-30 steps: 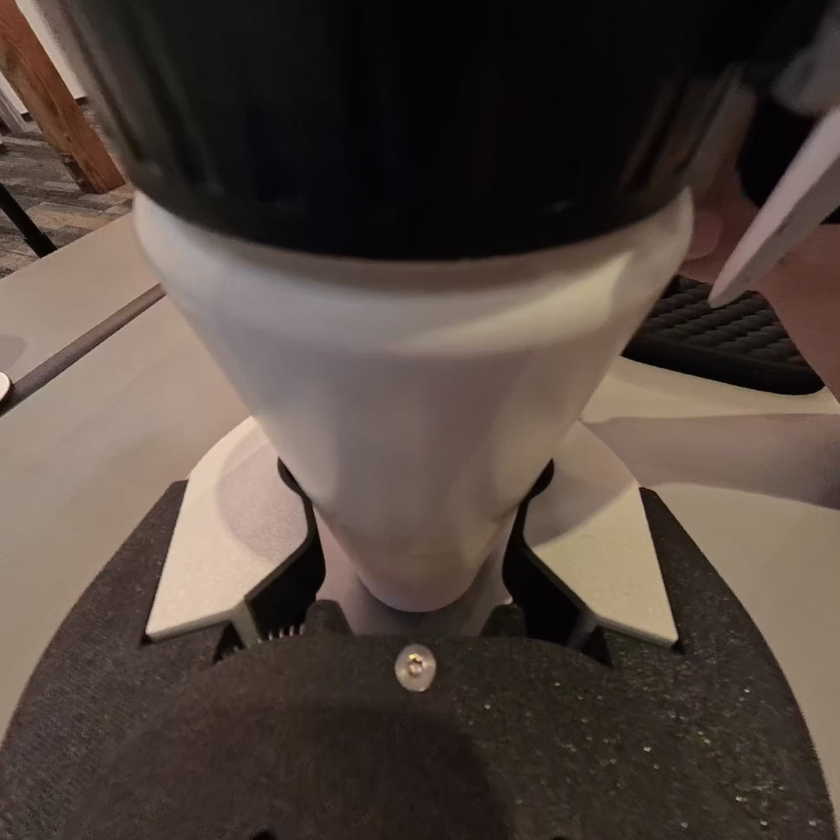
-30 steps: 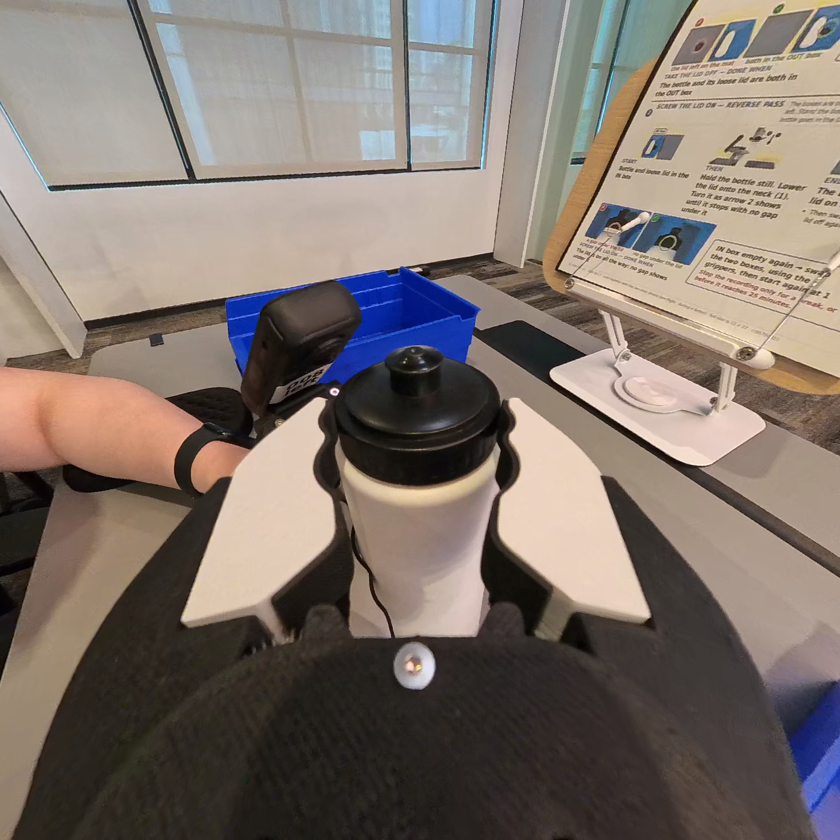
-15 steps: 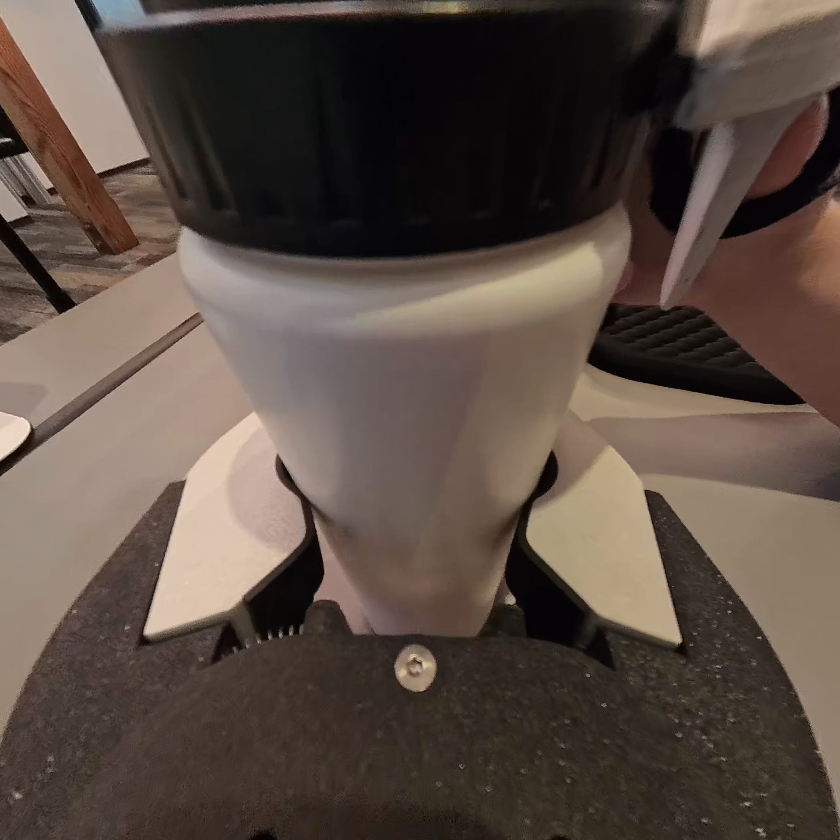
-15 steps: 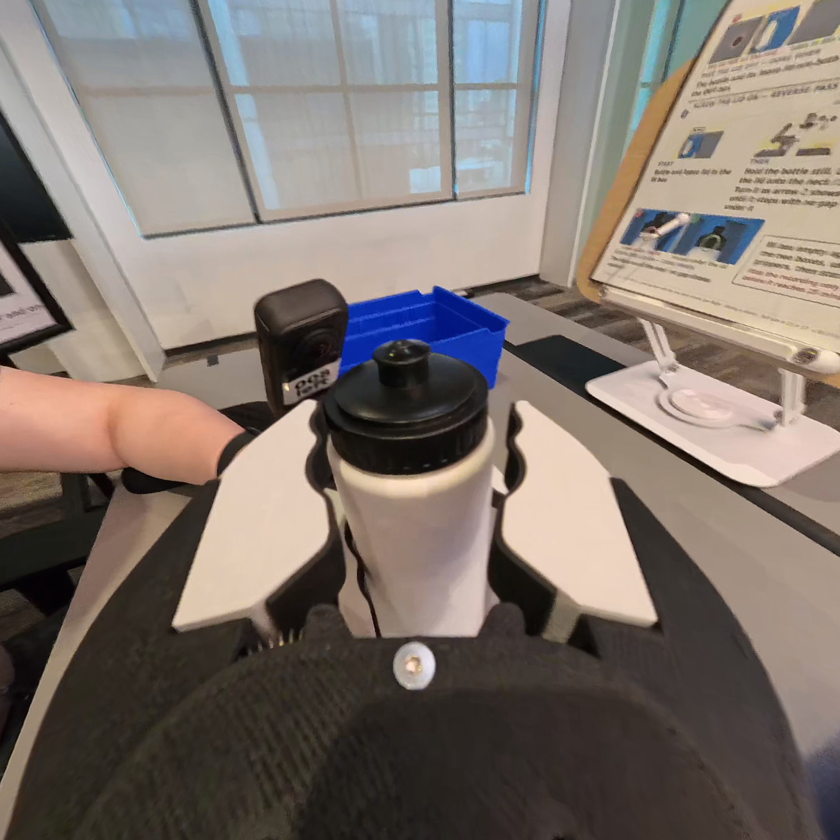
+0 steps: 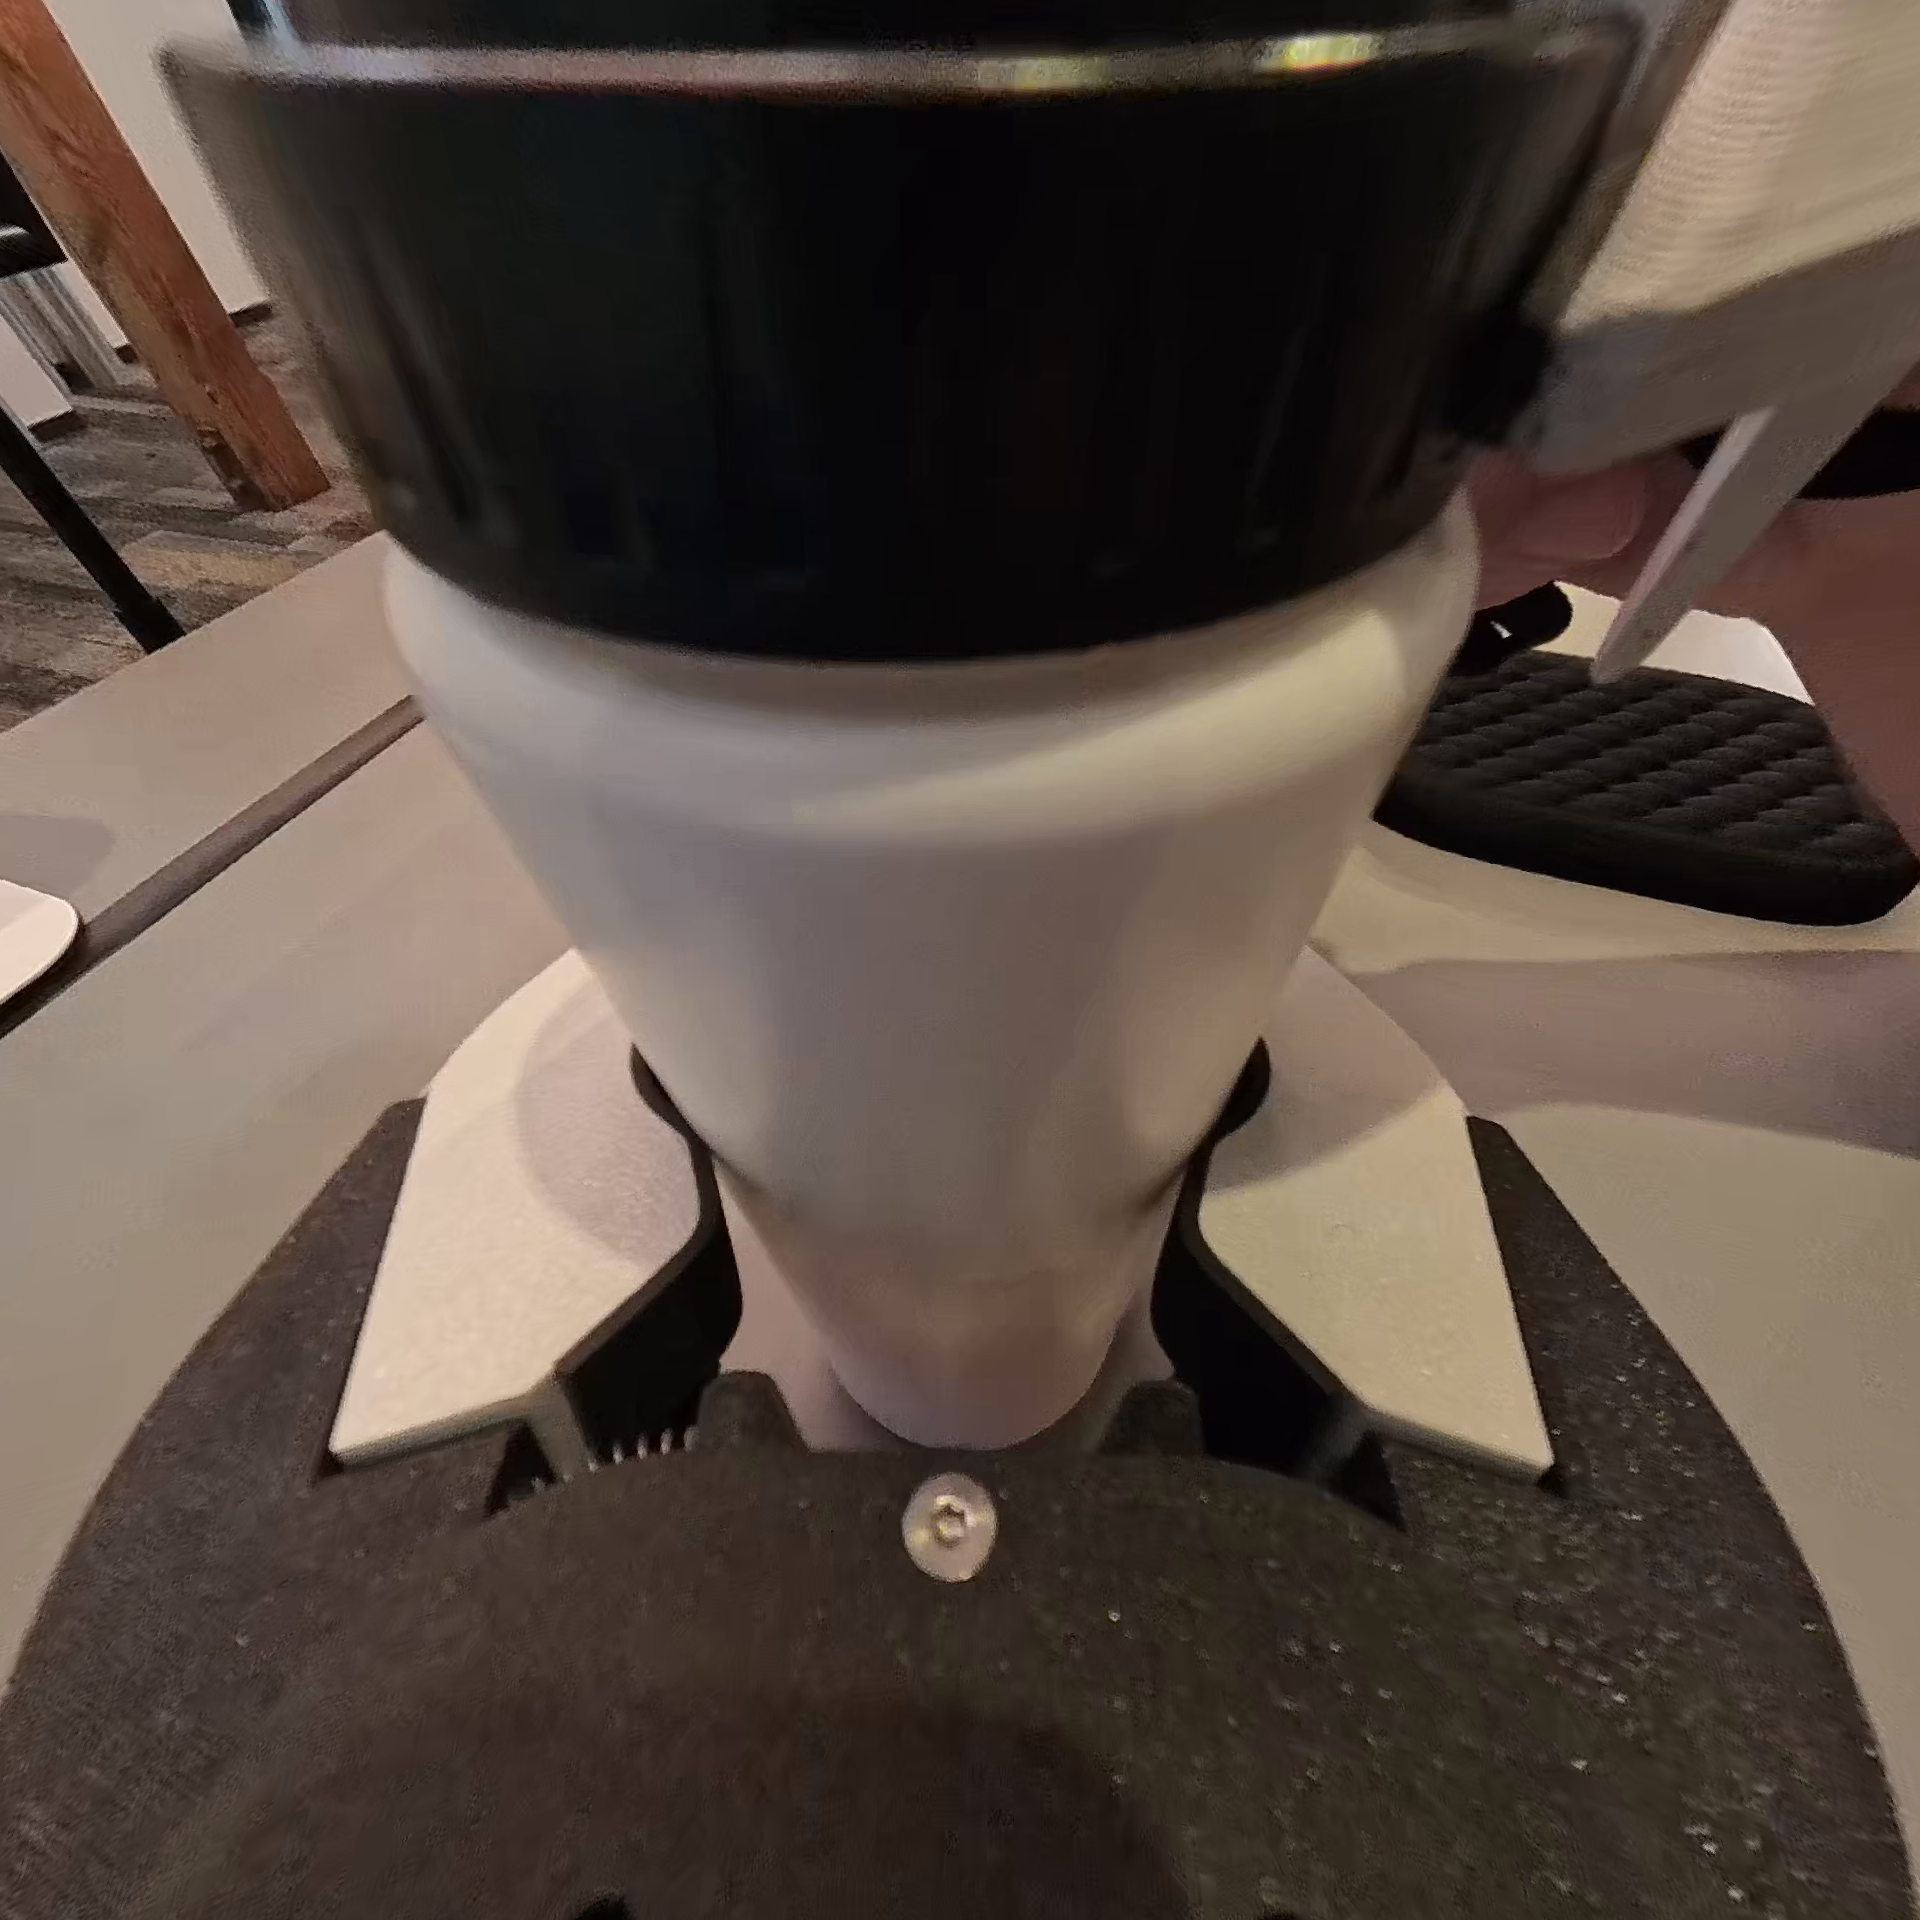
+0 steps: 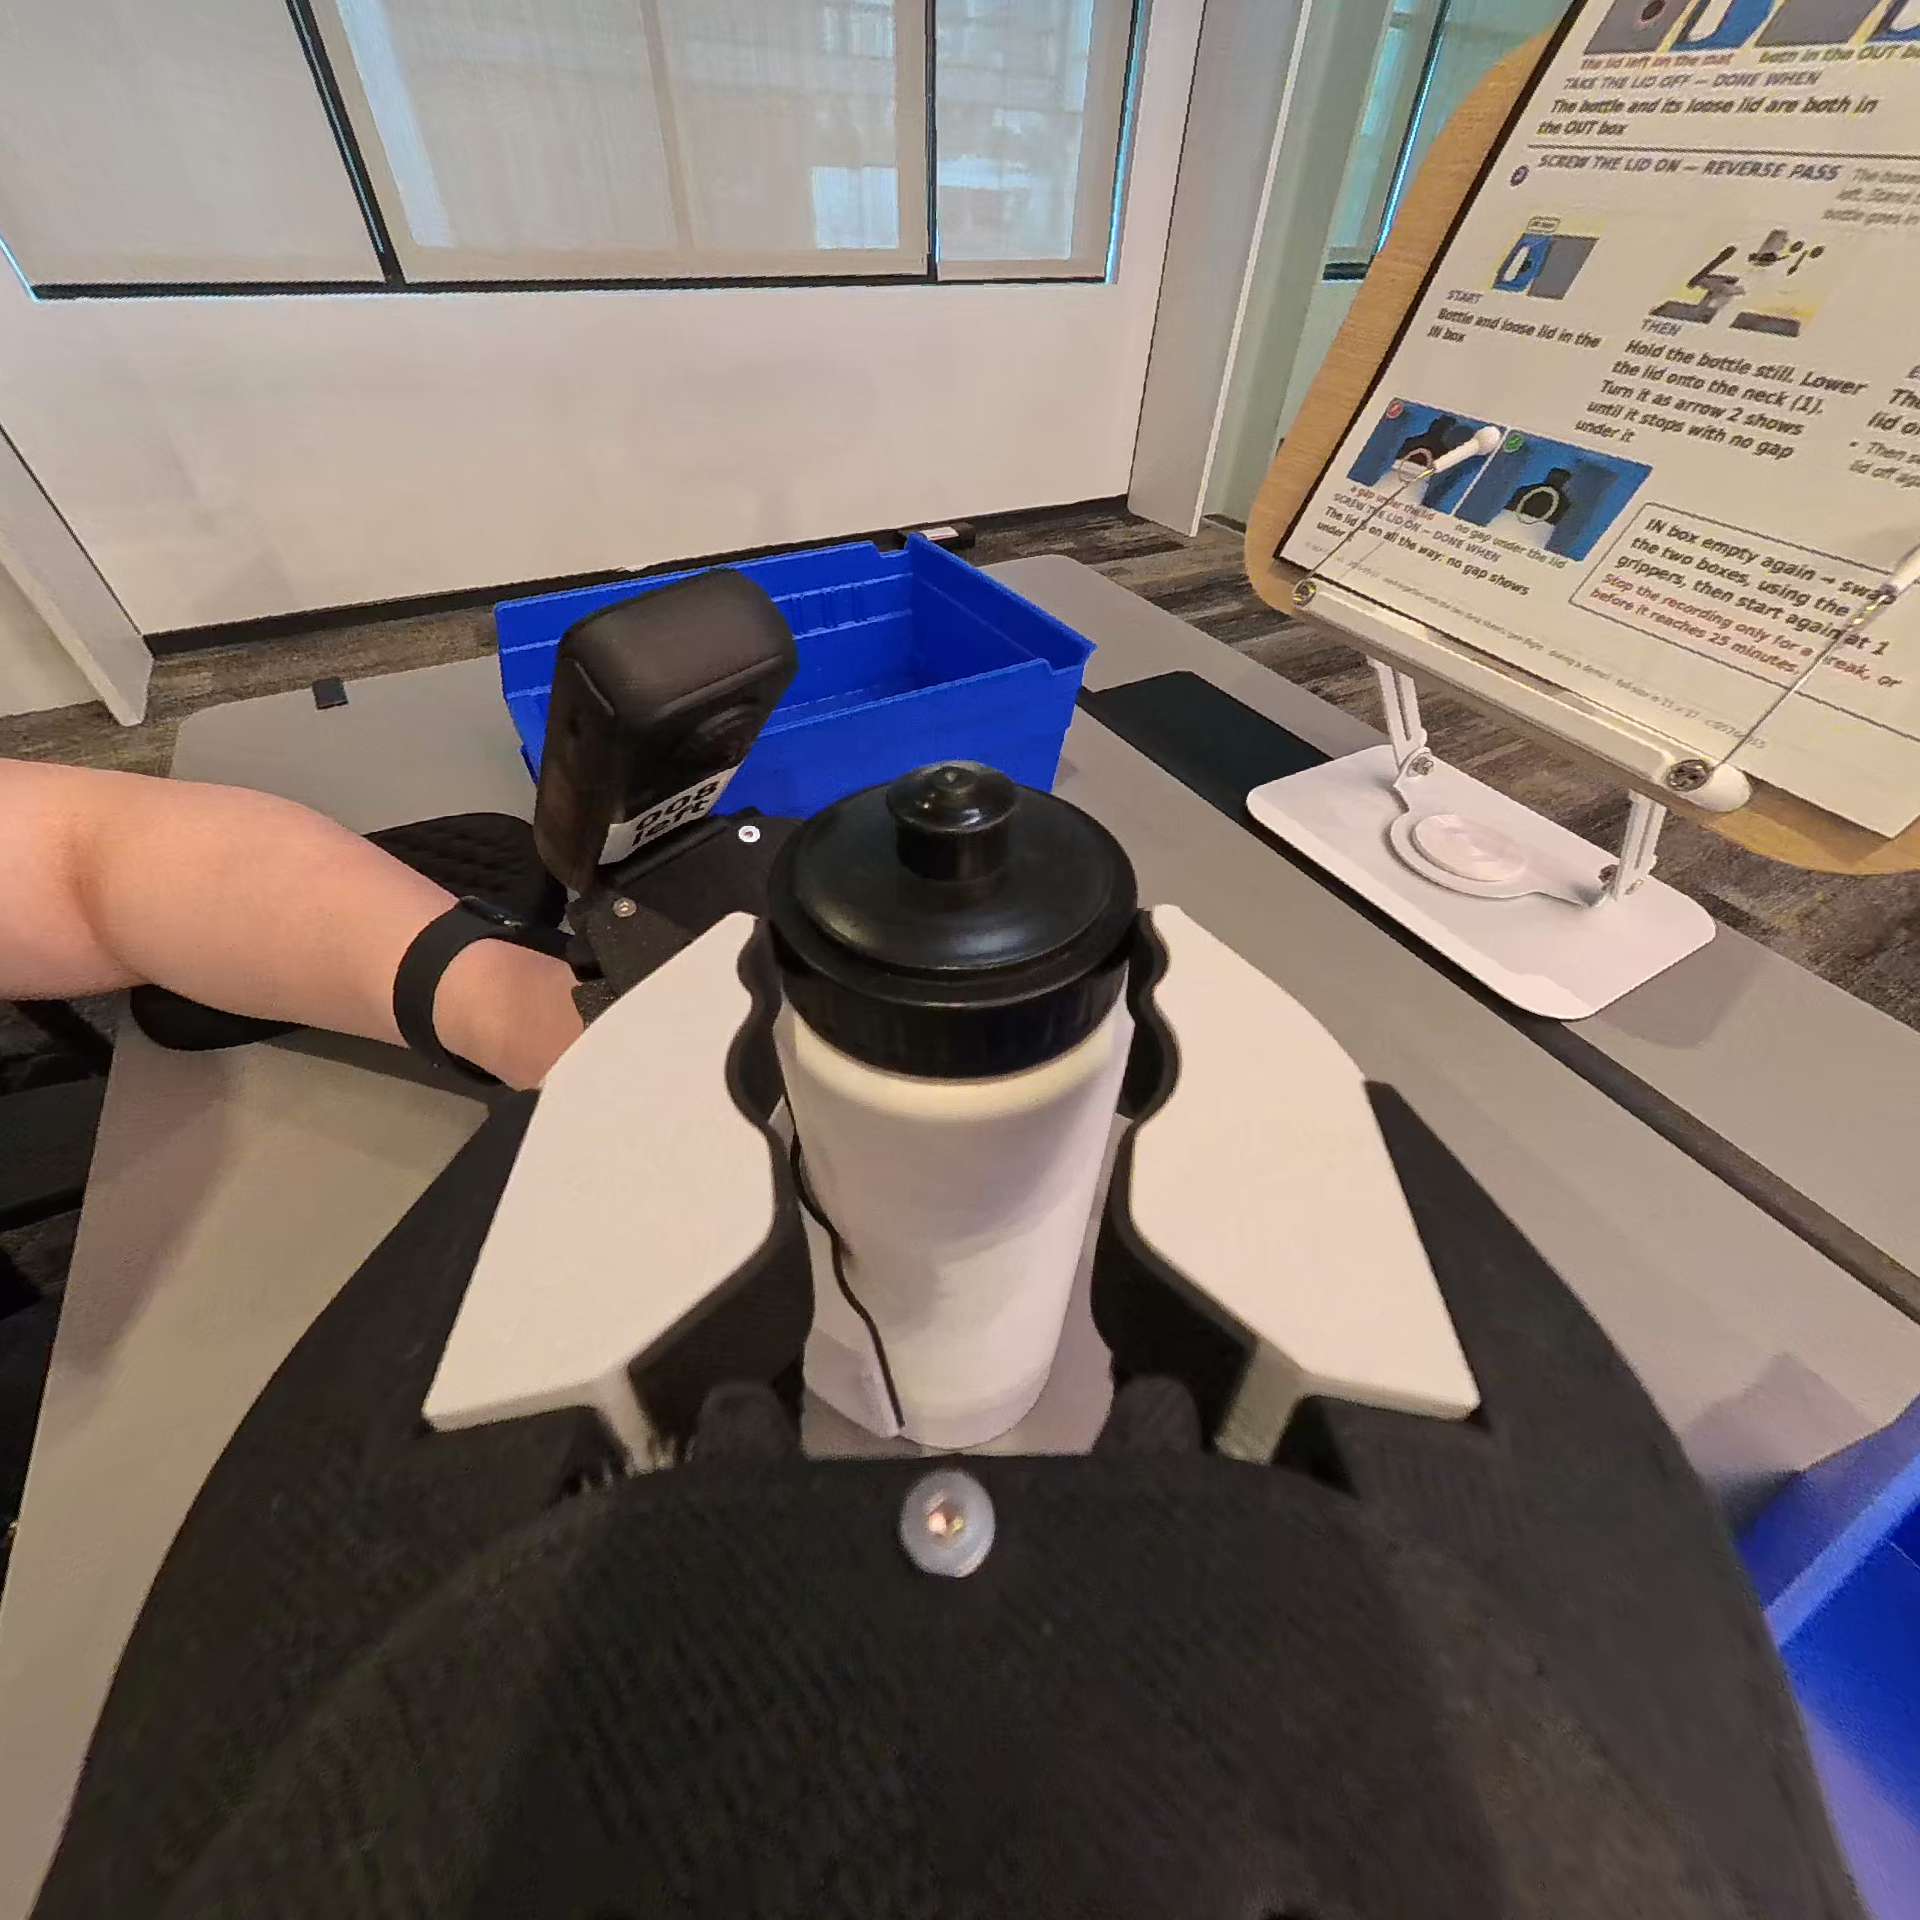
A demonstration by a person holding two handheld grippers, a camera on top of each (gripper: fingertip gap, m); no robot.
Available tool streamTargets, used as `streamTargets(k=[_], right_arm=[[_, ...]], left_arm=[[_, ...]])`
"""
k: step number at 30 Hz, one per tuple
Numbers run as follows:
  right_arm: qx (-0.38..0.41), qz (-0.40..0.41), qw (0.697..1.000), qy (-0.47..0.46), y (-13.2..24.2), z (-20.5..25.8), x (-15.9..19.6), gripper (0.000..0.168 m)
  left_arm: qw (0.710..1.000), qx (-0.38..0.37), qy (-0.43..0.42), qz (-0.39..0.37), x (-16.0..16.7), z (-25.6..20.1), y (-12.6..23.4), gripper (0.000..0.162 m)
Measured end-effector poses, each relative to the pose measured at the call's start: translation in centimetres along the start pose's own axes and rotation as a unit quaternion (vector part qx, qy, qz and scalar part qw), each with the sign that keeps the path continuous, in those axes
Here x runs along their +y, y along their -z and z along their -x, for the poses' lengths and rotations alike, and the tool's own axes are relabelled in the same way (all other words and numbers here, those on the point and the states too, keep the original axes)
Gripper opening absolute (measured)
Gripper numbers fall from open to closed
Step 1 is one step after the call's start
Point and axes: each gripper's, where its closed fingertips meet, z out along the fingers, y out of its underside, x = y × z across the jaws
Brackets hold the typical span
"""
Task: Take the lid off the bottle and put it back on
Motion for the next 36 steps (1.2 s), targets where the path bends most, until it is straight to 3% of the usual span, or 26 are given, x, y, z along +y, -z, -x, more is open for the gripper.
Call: streamTargets(k=[13,19,36], right_arm=[[0.023,-0.006,1.000,-0.002,0.20,-0.08,0.02,0.066],[0.023,0.006,0.999,0.039,0.12,0.02,0.05,0.069],[0.060,-0.017,0.998,-0.001,0.09,-0.32,0.11,0.068]], left_arm=[[1.000,-0.005,0.002,0.011,0.06,-0.01,-0.14,0.101],[1.000,-0.004,-0.011,0.016,0.02,-0.25,-0.20,0.101],[0.999,-0.010,0.013,0.030,0.09,-0.15,-0.46,0.100]])
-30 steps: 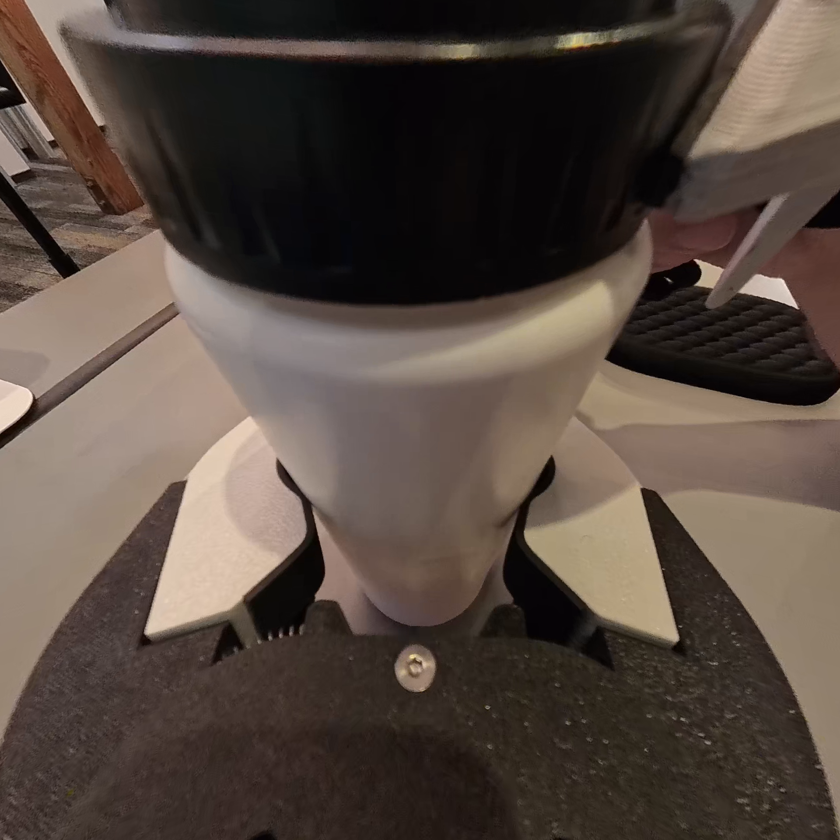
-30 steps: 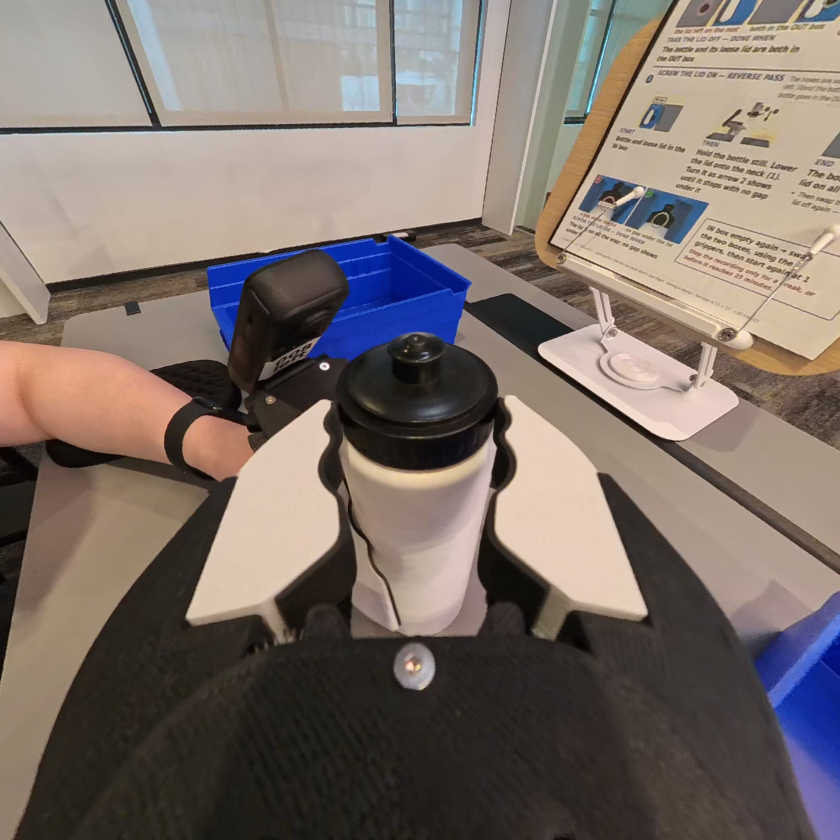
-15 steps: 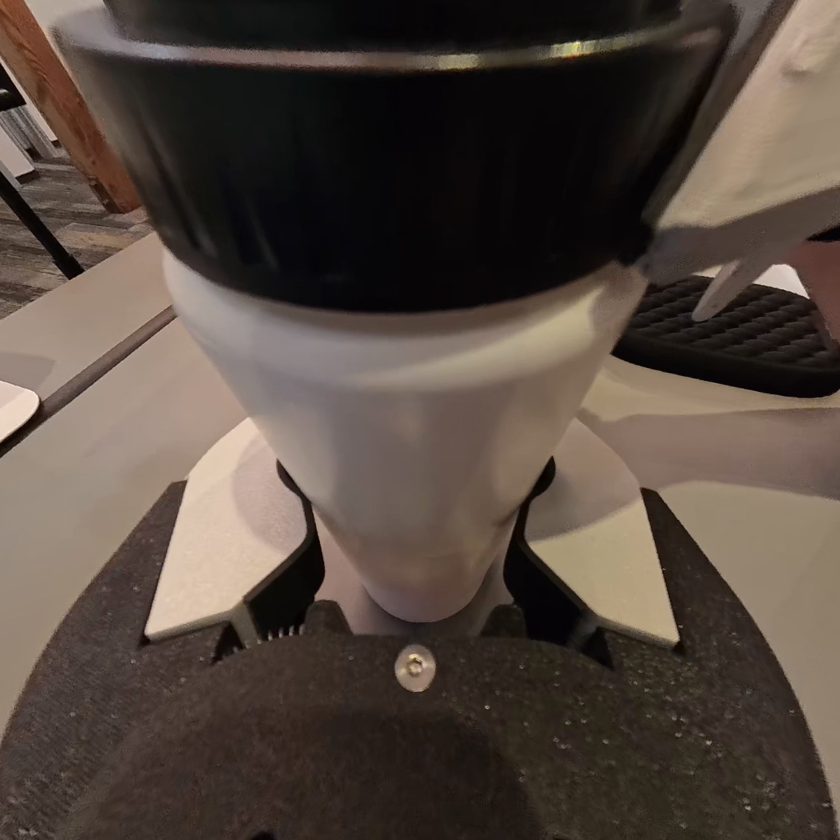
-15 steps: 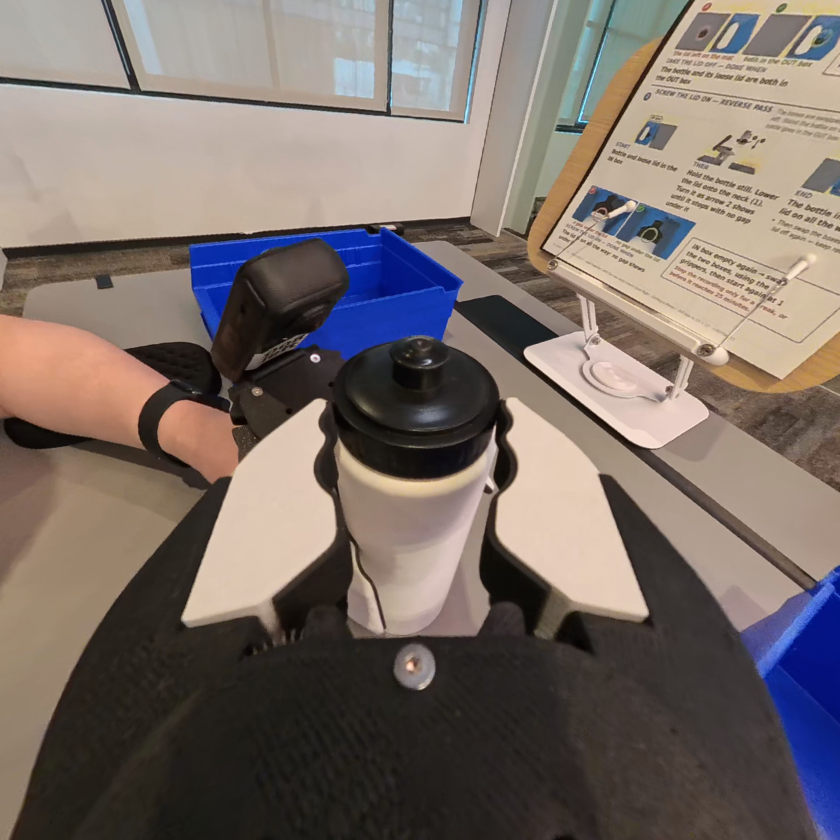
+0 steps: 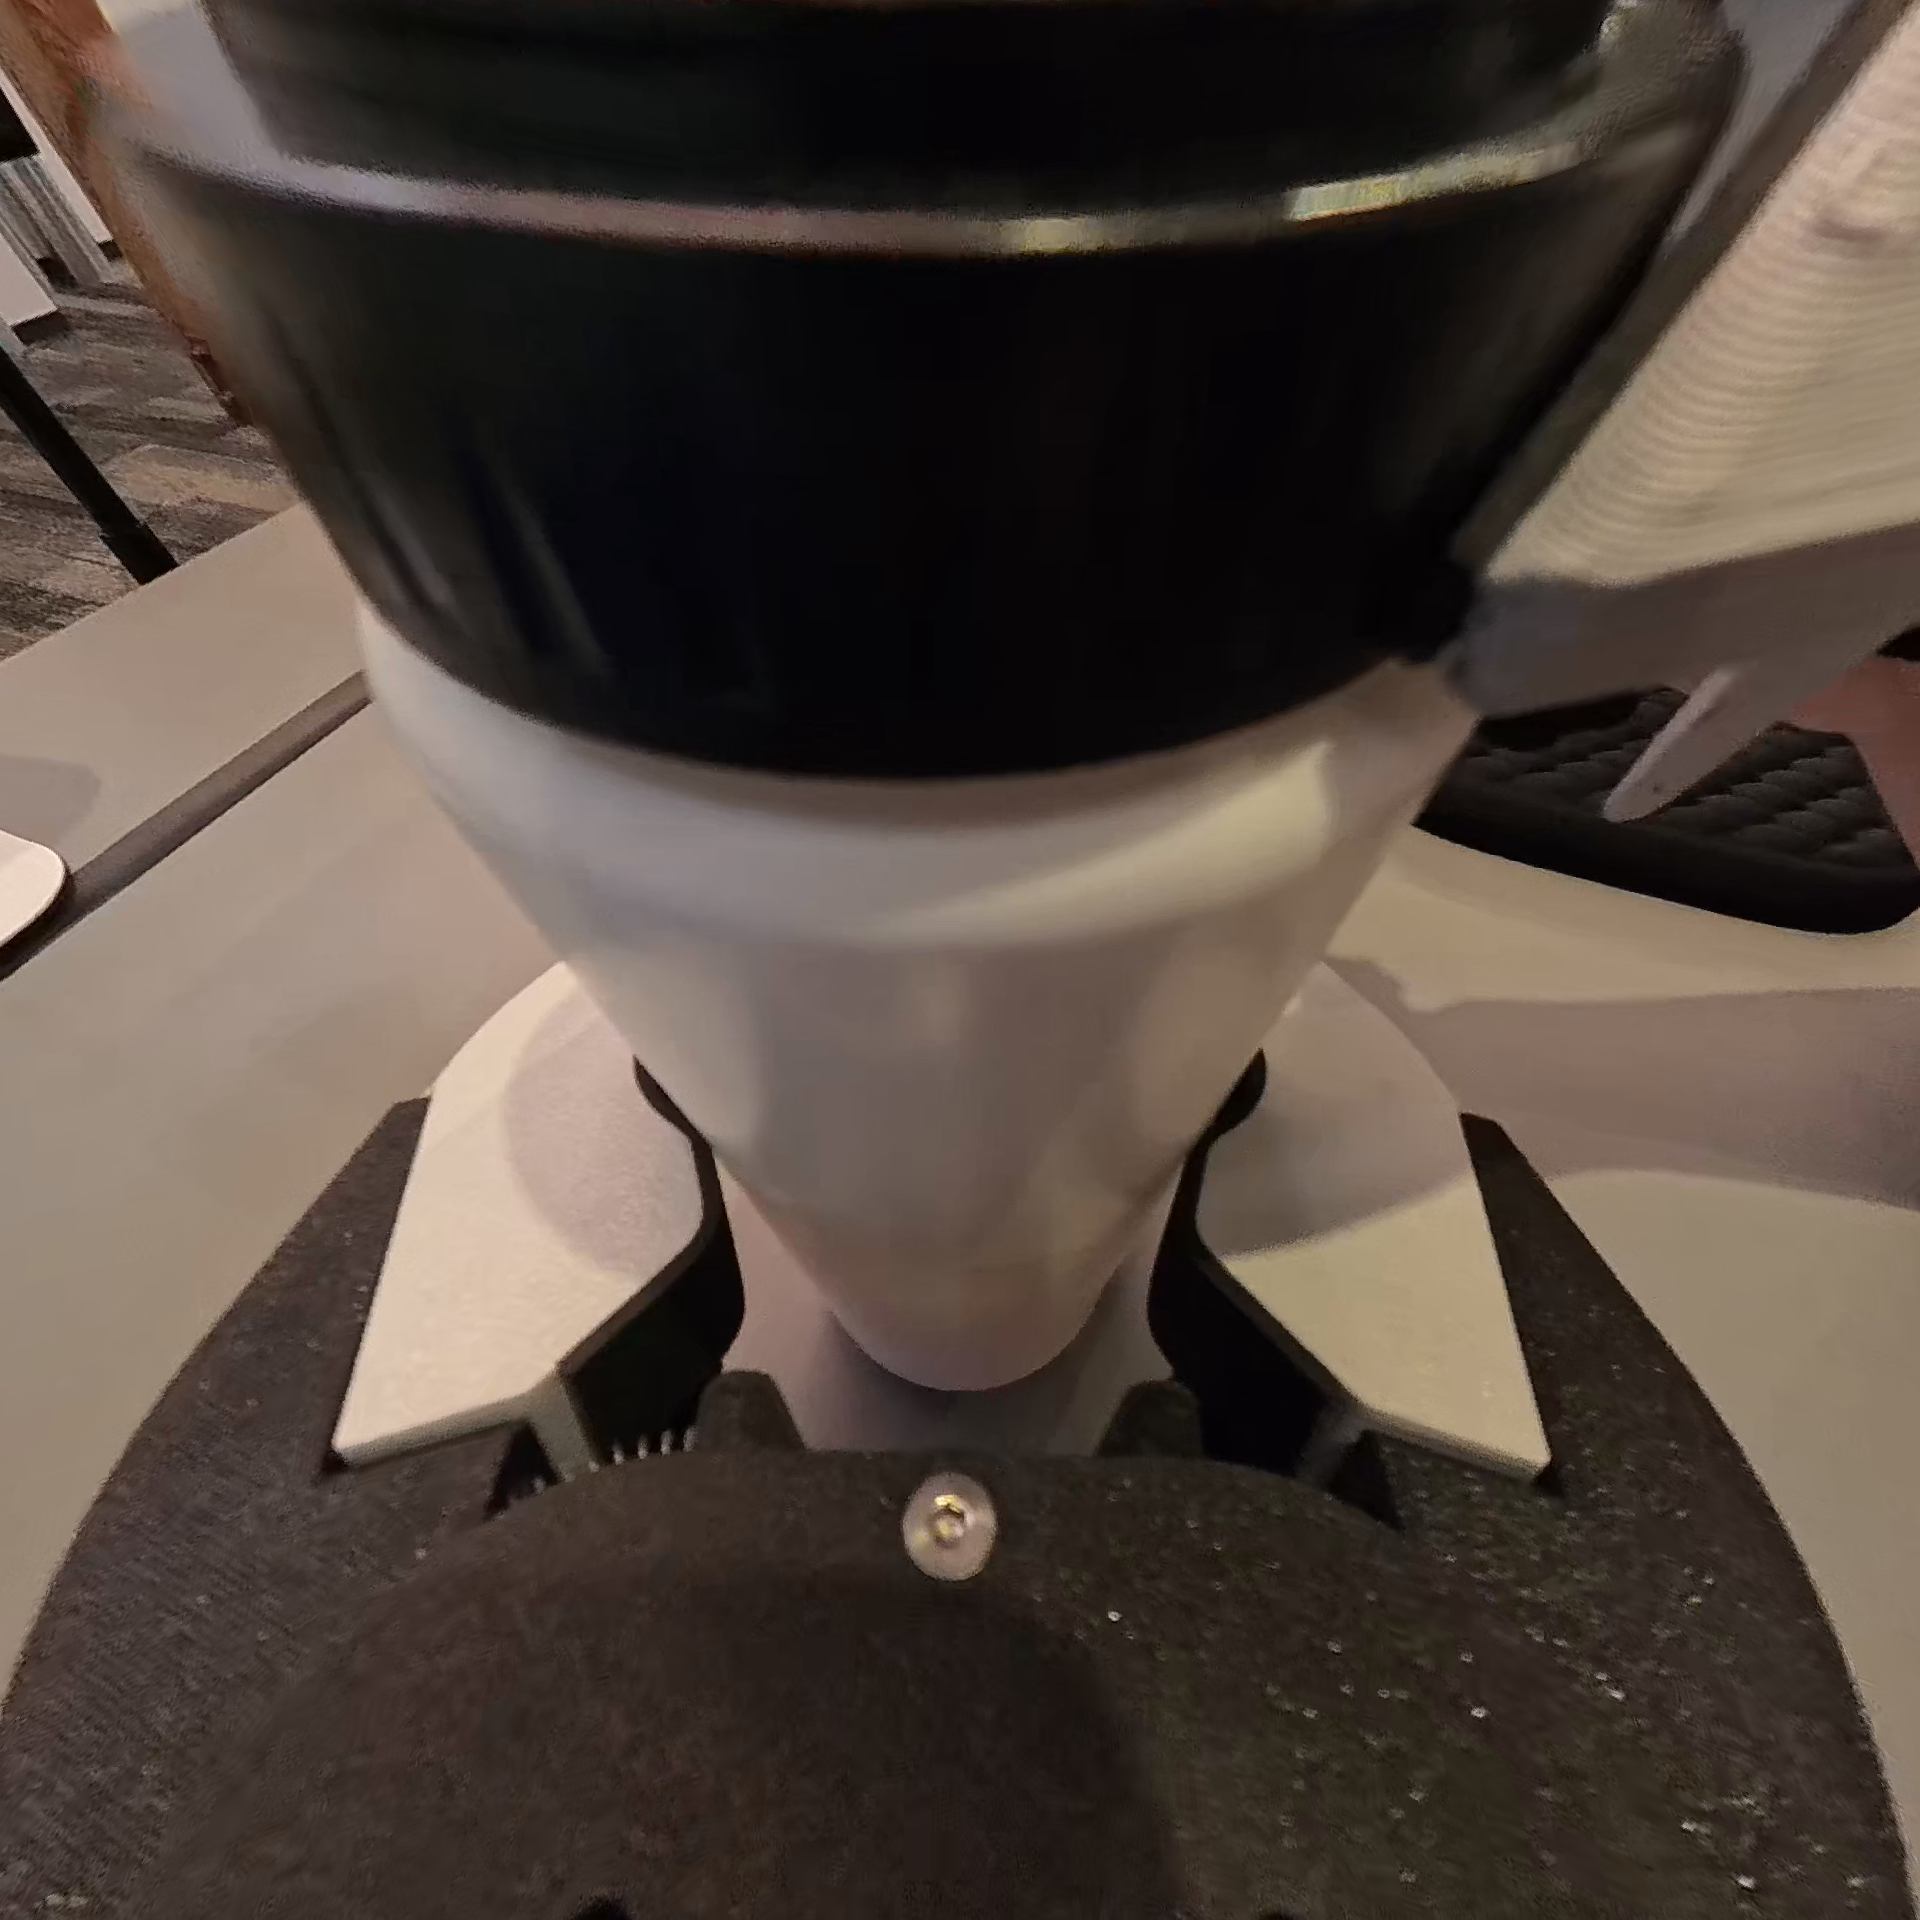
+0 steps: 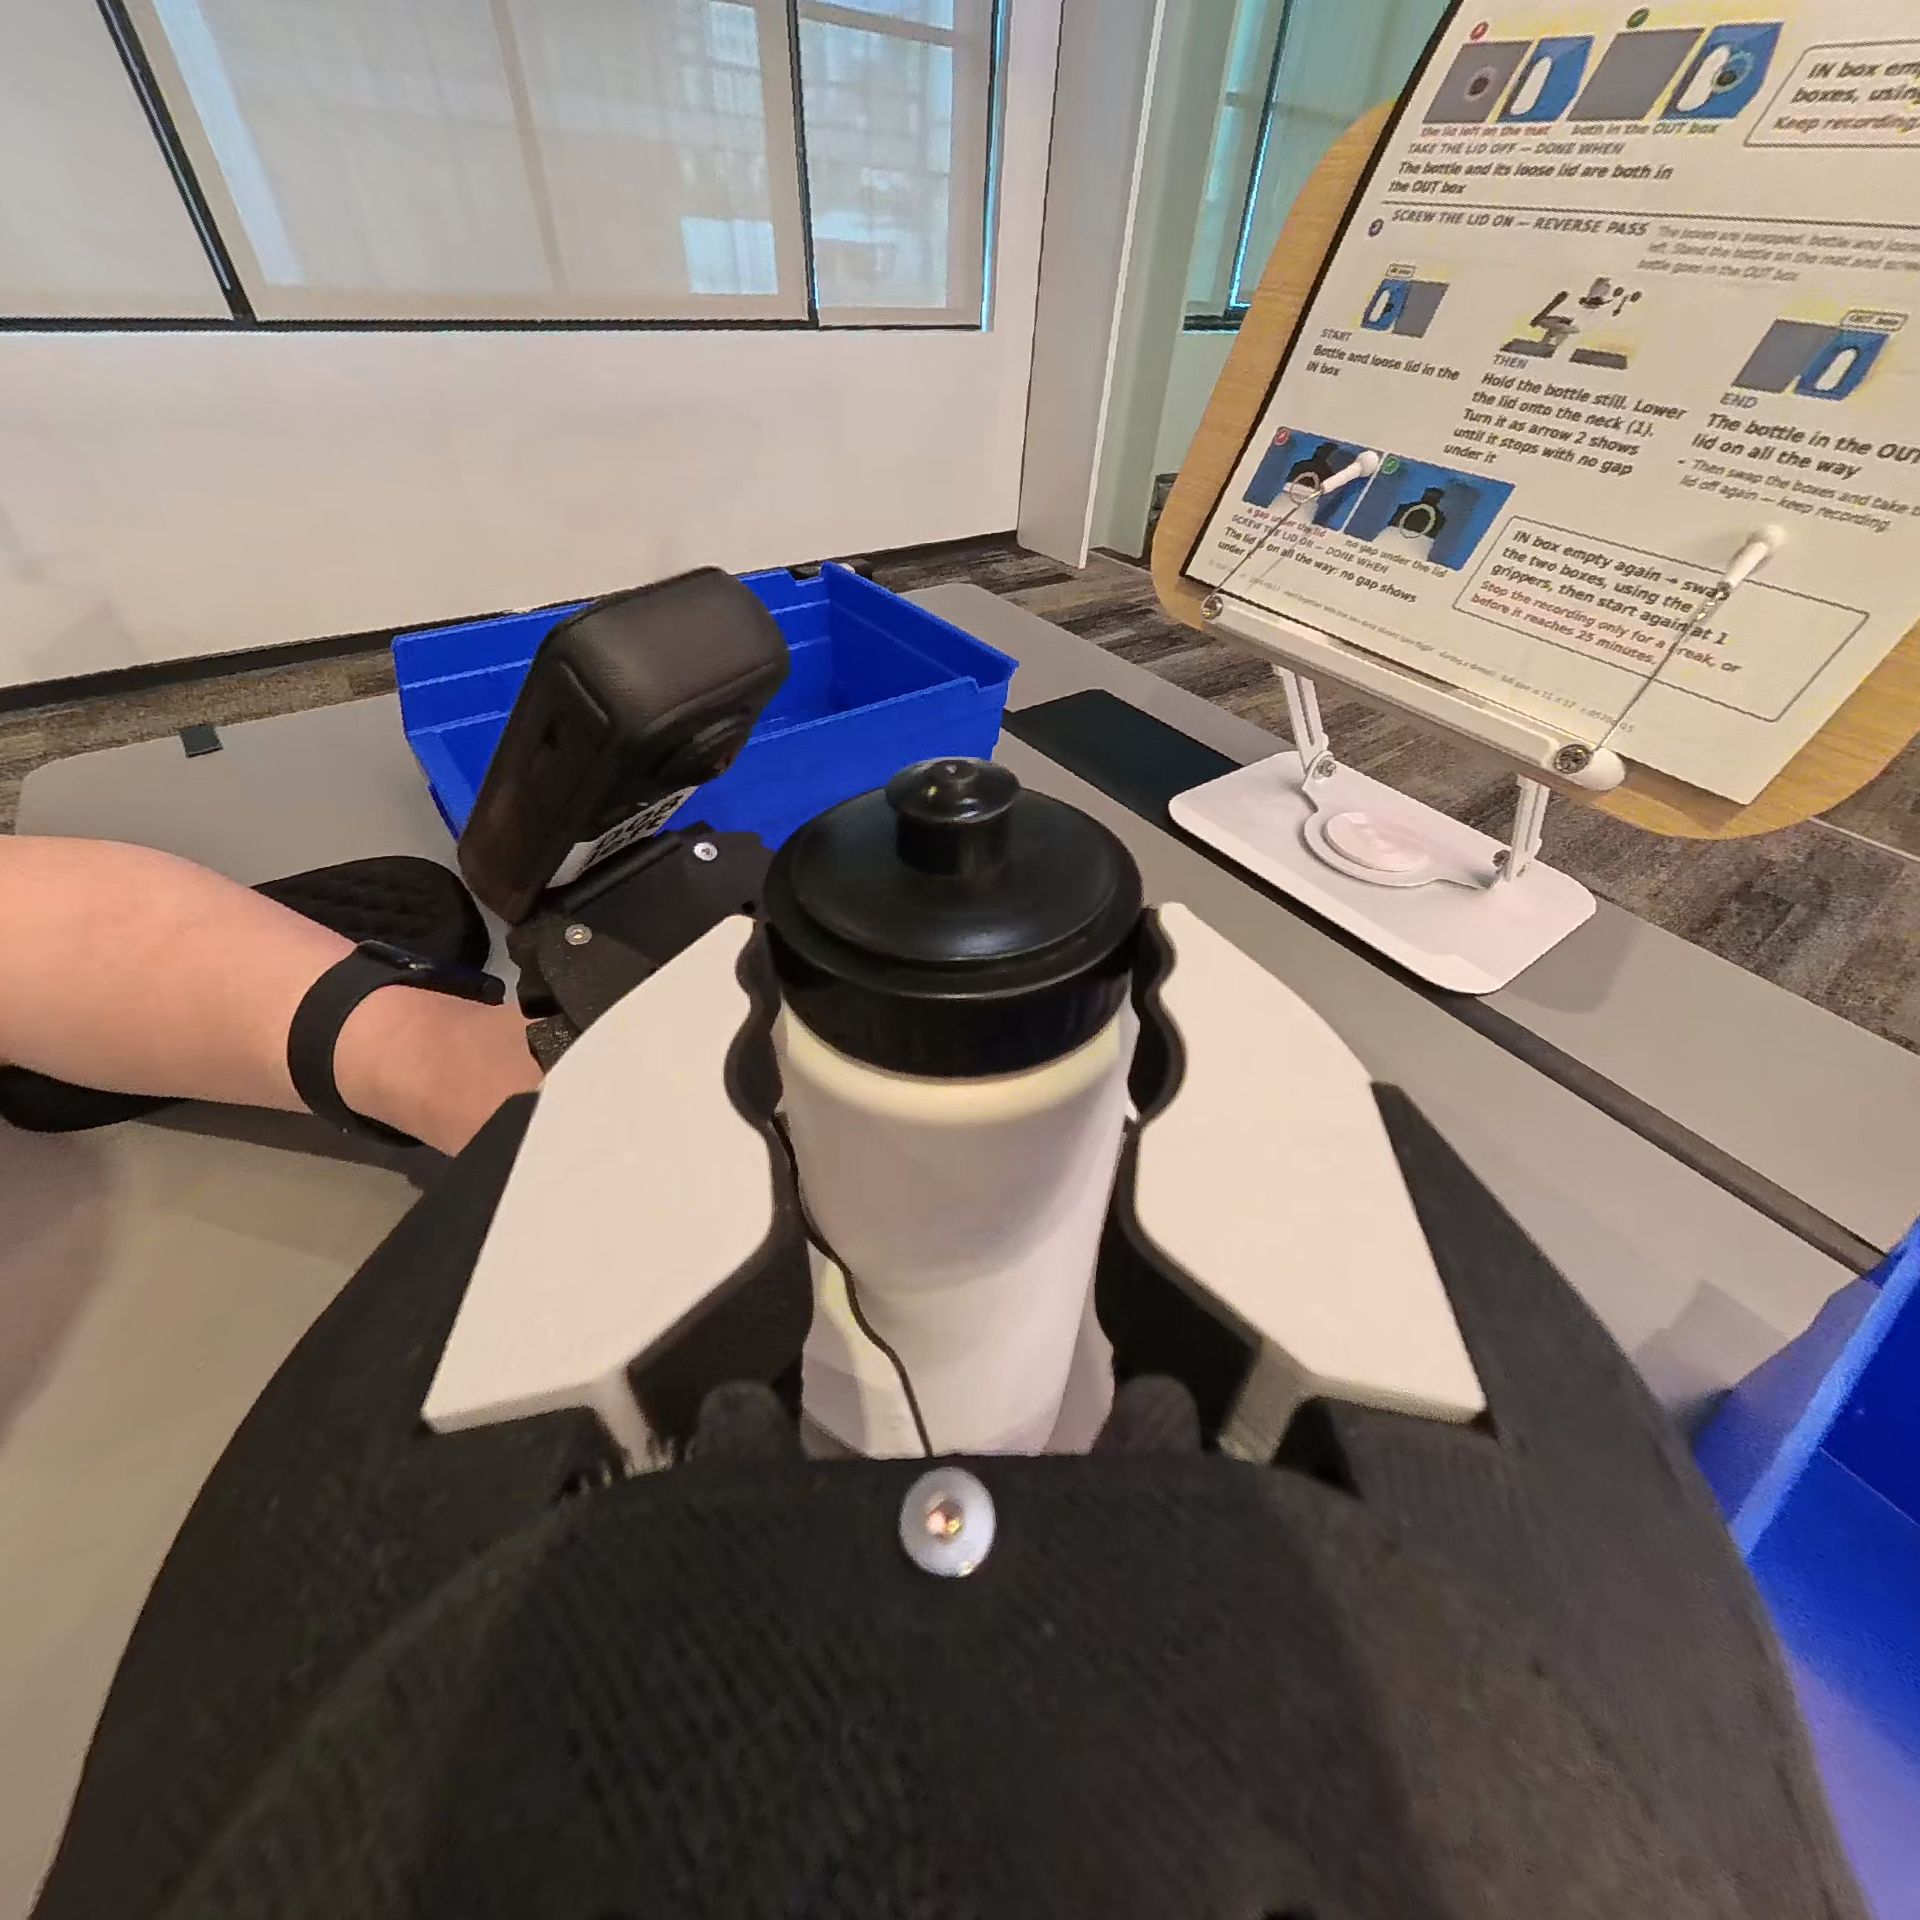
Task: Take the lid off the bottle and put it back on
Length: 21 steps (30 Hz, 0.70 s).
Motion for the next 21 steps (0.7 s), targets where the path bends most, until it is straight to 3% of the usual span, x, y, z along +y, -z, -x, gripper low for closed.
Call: streamTargets(k=[8,12,21], right_arm=[[0.006,0.014,1.000,0.015,0.2,-0.1,0.1,0.068],[0.024,0.000,0.999,-0.021,-0.6,0.0,-0.1,0.077],[0.071,-0.014,0.997,-0.010,-1.1,0.1,-0.1,0.078]], left_arm=[[1.000,-0.012,-0.012,0.015,0.1,0.2,0.0,0.100],[0.999,-0.029,-0.028,0.029,0.1,-0.1,0.0,0.100],[0.999,-0.019,-0.001,0.032,0.4,-0.4,0.1,0.099]])
